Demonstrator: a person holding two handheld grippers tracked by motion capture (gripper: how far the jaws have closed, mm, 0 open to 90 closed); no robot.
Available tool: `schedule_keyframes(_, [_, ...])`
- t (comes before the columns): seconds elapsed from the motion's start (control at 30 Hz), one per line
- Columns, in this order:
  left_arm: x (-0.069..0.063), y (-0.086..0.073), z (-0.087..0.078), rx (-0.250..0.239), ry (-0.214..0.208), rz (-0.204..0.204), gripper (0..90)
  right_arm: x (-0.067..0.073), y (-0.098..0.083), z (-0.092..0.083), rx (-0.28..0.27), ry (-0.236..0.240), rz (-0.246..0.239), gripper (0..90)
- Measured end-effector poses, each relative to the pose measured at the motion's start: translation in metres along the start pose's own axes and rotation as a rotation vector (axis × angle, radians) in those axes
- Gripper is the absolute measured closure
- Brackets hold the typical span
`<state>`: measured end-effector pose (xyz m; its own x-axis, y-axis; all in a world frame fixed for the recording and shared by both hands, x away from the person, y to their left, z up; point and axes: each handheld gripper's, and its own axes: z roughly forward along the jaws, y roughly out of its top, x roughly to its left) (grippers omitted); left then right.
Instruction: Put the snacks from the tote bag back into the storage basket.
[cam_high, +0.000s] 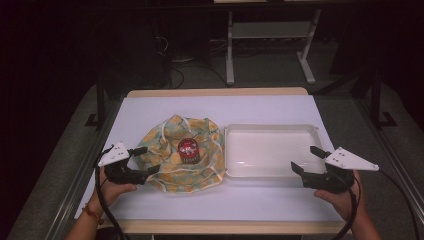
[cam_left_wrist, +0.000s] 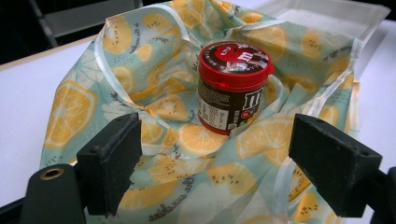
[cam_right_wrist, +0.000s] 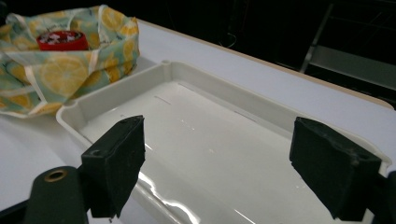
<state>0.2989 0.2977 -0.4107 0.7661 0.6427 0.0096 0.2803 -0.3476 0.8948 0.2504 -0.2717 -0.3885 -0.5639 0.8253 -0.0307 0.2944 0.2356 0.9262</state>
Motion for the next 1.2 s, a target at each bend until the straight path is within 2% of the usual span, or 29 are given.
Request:
schedule_keyframes(0.2, [-0.008,-0.001,-0.003,0.019,0.019,0.028,20.7,0.001,0.001,0.006,0.005,0.013,-0.011,20.5])
schedule_keyframes(0.33, [-0.007,0.001,-0.006,0.032,0.025,0.013,22.1,0.006,0.002,0.008,0.012,0.024,-0.026,22.2])
schedule_keyframes(0.43, [-0.005,0.006,-0.005,0.059,0.018,0.014,21.7,0.009,0.002,0.009,0.019,0.037,-0.038,23.2])
schedule_keyframes(0.6, [-0.005,0.018,0.003,0.093,0.003,0.042,21.2,0.011,0.001,0.011,0.029,0.049,-0.045,23.2])
schedule_keyframes(0.73, [-0.005,0.032,0.013,0.105,-0.023,0.048,21.0,0.010,-0.001,0.012,0.041,0.050,-0.050,23.2])
schedule_keyframes(0.8, [-0.007,0.040,0.018,0.110,-0.035,0.065,21.0,0.011,-0.001,0.012,0.041,0.052,-0.049,23.2])
schedule_keyframes(0.87, [-0.007,0.048,0.024,0.113,-0.060,0.071,21.0,0.012,-0.001,0.012,0.044,0.053,-0.057,23.2])
schedule_keyframes(0.9, [-0.007,0.052,0.027,0.111,-0.082,0.061,20.8,0.013,-0.001,0.012,0.045,0.052,-0.064,23.2])
schedule_keyframes(0.97, [-0.008,0.059,0.036,0.145,-0.120,0.072,19.7,0.014,0.000,0.013,0.051,0.050,-0.066,23.2])
schedule_keyframes(1.1, [-0.007,0.067,0.057,0.199,-0.138,0.092,19.6,0.014,-0.001,0.014,0.055,0.050,-0.076,23.2])
schedule_keyframes(1.2, [-0.005,0.073,0.069,0.222,-0.158,0.070,19.2,0.014,-0.001,0.014,0.058,0.048,-0.075,23.5])
